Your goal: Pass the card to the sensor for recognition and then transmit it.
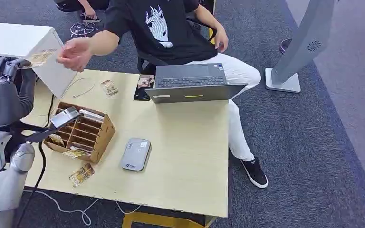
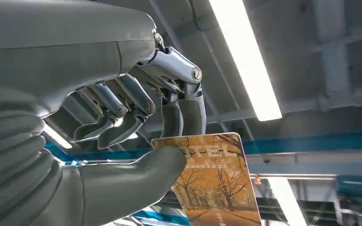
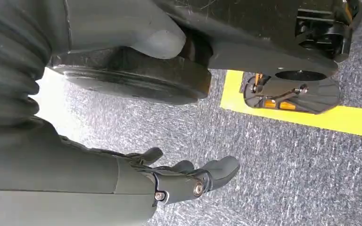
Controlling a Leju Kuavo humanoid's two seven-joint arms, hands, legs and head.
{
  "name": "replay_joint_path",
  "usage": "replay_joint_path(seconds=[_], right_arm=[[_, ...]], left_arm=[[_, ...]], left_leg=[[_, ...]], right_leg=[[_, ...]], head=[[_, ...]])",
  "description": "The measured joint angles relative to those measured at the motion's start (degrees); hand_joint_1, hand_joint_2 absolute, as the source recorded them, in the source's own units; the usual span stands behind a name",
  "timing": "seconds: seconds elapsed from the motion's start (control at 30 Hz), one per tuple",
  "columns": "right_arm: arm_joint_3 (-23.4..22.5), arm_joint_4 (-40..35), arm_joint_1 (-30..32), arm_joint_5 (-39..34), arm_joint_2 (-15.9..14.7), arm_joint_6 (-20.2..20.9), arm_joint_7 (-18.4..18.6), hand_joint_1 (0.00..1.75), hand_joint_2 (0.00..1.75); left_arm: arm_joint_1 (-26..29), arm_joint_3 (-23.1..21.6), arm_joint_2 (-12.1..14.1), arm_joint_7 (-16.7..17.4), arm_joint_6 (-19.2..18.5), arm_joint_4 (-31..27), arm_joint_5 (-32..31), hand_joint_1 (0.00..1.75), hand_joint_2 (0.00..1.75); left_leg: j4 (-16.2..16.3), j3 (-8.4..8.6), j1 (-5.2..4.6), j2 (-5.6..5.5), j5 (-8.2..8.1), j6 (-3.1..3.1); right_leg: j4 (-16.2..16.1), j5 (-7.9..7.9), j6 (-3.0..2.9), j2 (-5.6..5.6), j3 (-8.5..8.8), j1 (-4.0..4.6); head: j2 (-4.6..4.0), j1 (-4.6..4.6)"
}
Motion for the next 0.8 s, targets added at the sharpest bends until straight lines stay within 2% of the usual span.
replay_joint_path(seconds=[0.1, 0.17, 0.37, 0.57, 0.8], right_arm=[[-0.07, 0.00, 0.00, 0.04, 0.00, 0.00, 0.07, 0.00, 1.75], [-0.09, 0.00, -0.02, 0.35, 0.00, 0.02, 0.15, 0.00, 1.75], [-0.09, -0.04, -0.07, 1.99, 0.00, 0.20, 0.13, 0.00, 1.75], [-0.09, -0.07, -0.06, 2.08, 0.00, 0.20, 0.04, 0.00, 1.75], [-0.09, -0.07, -0.06, 2.08, 0.00, 0.20, 0.04, 0.00, 1.75]], left_arm=[[-0.33, 0.55, -0.24, 0.31, 0.00, 0.66, -0.46, 1.75, 1.75], [-1.12, 0.68, -0.28, 2.21, -0.11, 2.56, -2.06, 1.75, 1.75], [-6.26, 1.20, 0.28, 8.04, -0.02, 14.39, -9.47, 1.75, 1.75], [-8.76, 1.20, 0.74, 8.57, 0.02, 20.17, -10.53, 1.75, 1.75], [-9.61, 1.20, 0.77, 8.57, 0.02, 23.06, -10.56, 1.75, 1.75]], left_leg=[[0.00, 0.00, 0.00, -0.01, 0.00, 0.00], [0.00, -0.01, 0.00, -0.01, 0.00, 0.00], [0.00, 0.00, 0.00, -0.03, 0.03, 0.02], [0.00, 0.00, 0.00, -0.02, 0.03, 0.01], [0.00, -0.01, -0.01, 0.02, 0.02, 0.01]], right_leg=[[0.00, 0.00, 0.00, 0.00, 0.00, 0.00], [0.00, 0.00, 0.00, -0.01, 0.01, 0.00], [0.02, 0.02, -0.01, -0.04, 0.03, 0.00], [0.02, 0.02, -0.01, -0.02, 0.03, 0.00], [0.02, 0.02, -0.01, 0.04, 0.00, -0.01]], head=[[0.00, -0.02], [-0.02, 0.00], [0.00, -0.02], [0.00, -0.02], [0.00, 0.00]])
